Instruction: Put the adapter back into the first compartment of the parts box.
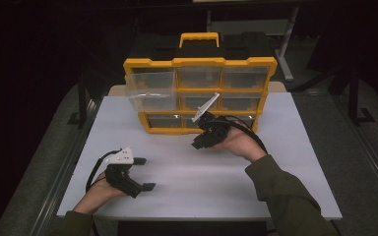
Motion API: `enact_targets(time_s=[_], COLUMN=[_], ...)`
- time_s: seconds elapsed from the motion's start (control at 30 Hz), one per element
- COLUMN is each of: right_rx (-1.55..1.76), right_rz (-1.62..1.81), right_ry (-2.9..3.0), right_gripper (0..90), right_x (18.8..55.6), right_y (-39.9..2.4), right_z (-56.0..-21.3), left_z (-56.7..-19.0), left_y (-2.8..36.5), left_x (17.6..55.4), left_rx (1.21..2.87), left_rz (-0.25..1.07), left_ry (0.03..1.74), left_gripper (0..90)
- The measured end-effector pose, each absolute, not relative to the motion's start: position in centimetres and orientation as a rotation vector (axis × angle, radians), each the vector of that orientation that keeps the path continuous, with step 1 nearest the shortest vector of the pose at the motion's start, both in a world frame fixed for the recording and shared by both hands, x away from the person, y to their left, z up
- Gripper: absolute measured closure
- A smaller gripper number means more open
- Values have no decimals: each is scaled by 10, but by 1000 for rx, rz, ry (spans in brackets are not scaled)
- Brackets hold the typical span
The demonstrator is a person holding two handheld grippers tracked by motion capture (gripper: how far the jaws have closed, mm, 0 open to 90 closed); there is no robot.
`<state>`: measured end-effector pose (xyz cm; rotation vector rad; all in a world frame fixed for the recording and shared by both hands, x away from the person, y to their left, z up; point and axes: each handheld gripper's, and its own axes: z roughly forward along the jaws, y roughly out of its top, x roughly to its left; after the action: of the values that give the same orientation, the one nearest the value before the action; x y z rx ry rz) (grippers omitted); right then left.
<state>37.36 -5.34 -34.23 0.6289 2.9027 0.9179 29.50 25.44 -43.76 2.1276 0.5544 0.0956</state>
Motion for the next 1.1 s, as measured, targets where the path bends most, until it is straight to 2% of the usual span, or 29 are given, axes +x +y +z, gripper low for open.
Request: enact_targets(time_s=[1.1], right_rx=[547], right_rz=[998], right_ry=[2888], right_gripper=[755], right_x=[384], right_y=[-51], right_z=[-268], left_z=[-437], left_y=[254], left_x=[295], left_rx=[2127], left_rz=[94], left_ry=[552], left_gripper=[0])
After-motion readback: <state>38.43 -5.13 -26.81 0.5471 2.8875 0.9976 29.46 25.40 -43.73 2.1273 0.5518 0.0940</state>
